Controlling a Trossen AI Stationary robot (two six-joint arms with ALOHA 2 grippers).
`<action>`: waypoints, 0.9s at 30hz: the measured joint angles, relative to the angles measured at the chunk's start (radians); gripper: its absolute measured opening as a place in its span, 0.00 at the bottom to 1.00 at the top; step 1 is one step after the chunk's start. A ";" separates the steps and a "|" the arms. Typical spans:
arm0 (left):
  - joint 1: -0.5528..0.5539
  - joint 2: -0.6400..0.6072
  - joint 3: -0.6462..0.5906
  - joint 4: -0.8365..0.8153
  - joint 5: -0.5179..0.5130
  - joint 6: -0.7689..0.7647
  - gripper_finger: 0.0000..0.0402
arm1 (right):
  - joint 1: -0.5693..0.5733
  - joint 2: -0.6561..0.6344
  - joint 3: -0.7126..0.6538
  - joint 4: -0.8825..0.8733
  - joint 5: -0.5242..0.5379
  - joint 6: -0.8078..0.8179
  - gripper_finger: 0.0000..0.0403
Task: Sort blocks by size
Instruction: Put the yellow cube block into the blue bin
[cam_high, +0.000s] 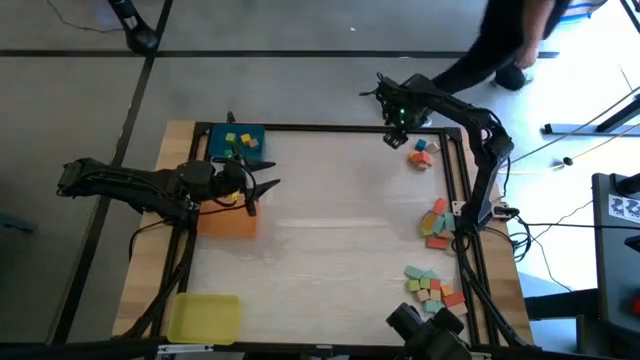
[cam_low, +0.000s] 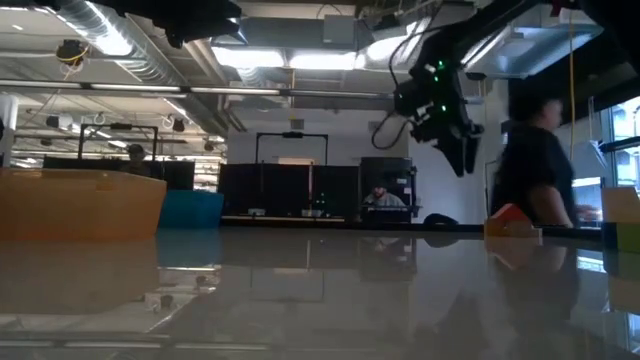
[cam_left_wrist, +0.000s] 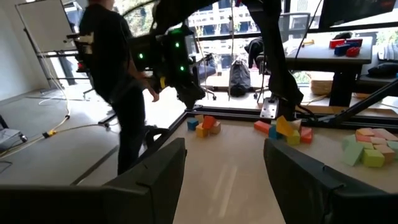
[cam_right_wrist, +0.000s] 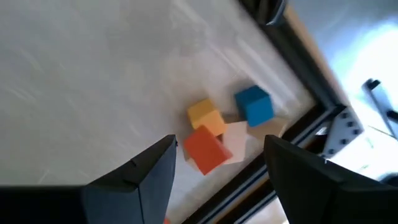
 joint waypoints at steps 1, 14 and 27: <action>0.000 0.000 0.000 0.000 0.000 0.000 0.51 | -0.001 0.000 -0.022 0.014 -0.007 0.008 0.60; 0.000 0.000 0.000 -0.014 0.000 -0.007 0.51 | -0.037 0.000 -0.273 0.197 -0.040 -0.058 0.60; 0.000 0.000 0.000 -0.006 0.000 -0.004 0.51 | -0.045 0.000 -0.395 0.348 0.035 -0.167 0.60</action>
